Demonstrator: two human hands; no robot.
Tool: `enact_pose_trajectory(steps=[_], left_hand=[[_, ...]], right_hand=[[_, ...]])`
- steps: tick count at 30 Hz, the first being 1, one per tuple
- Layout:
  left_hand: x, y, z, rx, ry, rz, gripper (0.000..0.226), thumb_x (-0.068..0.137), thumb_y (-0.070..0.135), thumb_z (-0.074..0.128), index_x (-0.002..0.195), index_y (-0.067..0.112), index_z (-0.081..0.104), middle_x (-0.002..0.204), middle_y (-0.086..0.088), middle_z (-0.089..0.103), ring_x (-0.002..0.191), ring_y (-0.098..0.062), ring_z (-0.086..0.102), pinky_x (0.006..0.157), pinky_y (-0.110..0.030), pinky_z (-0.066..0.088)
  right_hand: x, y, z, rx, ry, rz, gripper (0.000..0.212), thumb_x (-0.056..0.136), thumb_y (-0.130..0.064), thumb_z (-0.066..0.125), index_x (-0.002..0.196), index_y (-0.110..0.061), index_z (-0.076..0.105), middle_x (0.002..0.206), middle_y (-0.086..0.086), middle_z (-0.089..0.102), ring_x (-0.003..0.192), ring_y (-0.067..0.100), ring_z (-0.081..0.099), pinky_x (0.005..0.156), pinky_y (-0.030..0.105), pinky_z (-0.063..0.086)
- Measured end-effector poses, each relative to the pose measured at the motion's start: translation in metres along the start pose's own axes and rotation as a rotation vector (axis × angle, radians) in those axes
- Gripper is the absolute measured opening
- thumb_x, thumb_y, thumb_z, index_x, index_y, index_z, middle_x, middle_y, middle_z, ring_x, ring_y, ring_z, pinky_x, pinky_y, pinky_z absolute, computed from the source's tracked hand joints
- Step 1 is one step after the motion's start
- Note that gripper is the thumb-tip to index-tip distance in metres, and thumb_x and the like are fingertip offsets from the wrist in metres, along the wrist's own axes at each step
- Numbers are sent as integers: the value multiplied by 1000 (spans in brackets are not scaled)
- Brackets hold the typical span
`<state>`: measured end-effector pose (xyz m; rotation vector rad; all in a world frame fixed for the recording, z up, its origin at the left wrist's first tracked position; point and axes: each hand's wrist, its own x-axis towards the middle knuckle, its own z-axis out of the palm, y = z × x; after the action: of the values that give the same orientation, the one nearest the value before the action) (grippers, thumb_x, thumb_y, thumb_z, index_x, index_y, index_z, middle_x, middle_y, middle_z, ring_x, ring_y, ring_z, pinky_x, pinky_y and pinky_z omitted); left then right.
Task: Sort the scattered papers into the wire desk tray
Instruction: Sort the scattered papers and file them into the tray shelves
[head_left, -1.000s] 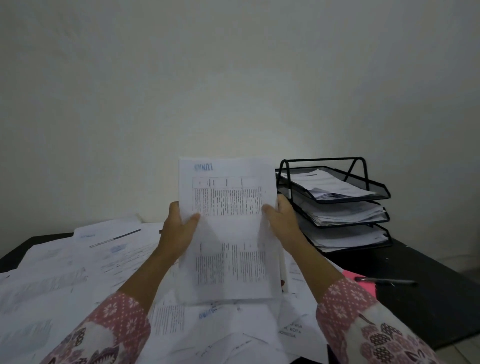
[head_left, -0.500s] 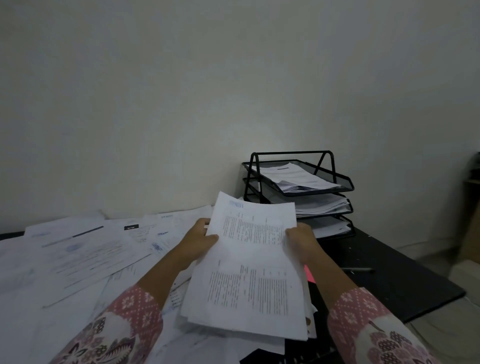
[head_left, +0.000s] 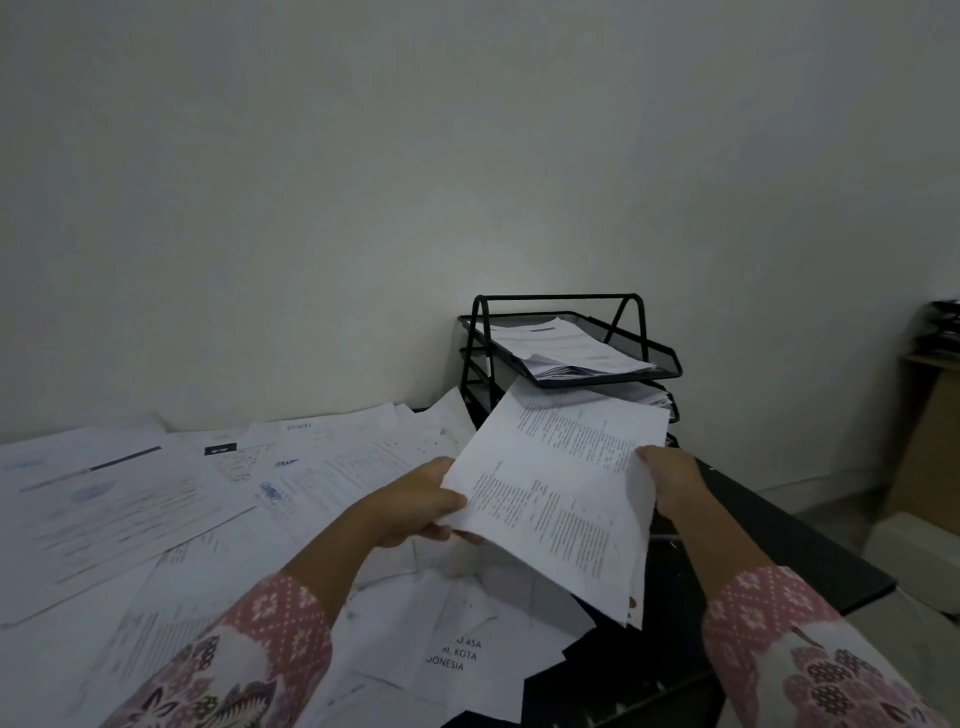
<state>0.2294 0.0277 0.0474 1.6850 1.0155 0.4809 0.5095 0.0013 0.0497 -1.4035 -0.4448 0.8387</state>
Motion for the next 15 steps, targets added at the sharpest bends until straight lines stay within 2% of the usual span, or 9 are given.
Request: enact_pose_trajectory(steps=[2,3,7,10,12,14,15], left_hand=[[10,6,7,-25,38,9,37,96,-1,35,130,14,35,117,-8,60,69,-12,70,45,-16,42],[14,10,11,-45,46,9,37,96,-2,35,130,13,36,119,-9,59,68,-12,70,44,-15,41],[33,24,32,-137,92,14,39,93,-6,31,126,12,40,119,-9,58,67,-13,70,41,-13,39],[43,33,49,-239,128,5,34,92,-7,28,106,14,51,99,-3,64,63,-12,69,39,-12,39],[49,38,58,-310,166,-11,32,92,-7,28,99,13,52,91,-2,62,62,-14,67,39,-12,40],[59,42,67,-395,200,-22,34,91,-7,29,113,7,50,99,-8,64,60,-15,67,37,-13,41],[63,44,71,-438,224,-25,37,89,-6,29,119,5,47,107,-11,63,61,-17,68,37,-14,42]], right_hand=[[4,1,-7,-63,-52,37,38,92,-5,52,129,6,49,120,20,56,82,28,53,86,38,43],[6,1,-10,-124,-71,34,39,92,-6,53,130,4,49,118,19,56,83,29,53,87,40,44],[4,-4,-24,-261,-143,69,33,92,-7,53,124,3,50,89,14,57,74,27,54,69,37,47],[4,-8,-36,-302,-136,78,25,92,-9,54,114,3,53,84,14,59,70,27,56,60,36,47],[4,-11,-41,-212,-141,95,15,92,-9,54,104,1,54,88,15,60,70,25,56,52,34,52],[5,-15,-43,-18,-152,128,5,92,-6,52,91,-1,53,88,14,59,73,23,57,49,31,56],[4,-15,-44,94,-155,132,5,92,-5,51,87,-3,52,88,14,59,75,23,58,52,31,57]])
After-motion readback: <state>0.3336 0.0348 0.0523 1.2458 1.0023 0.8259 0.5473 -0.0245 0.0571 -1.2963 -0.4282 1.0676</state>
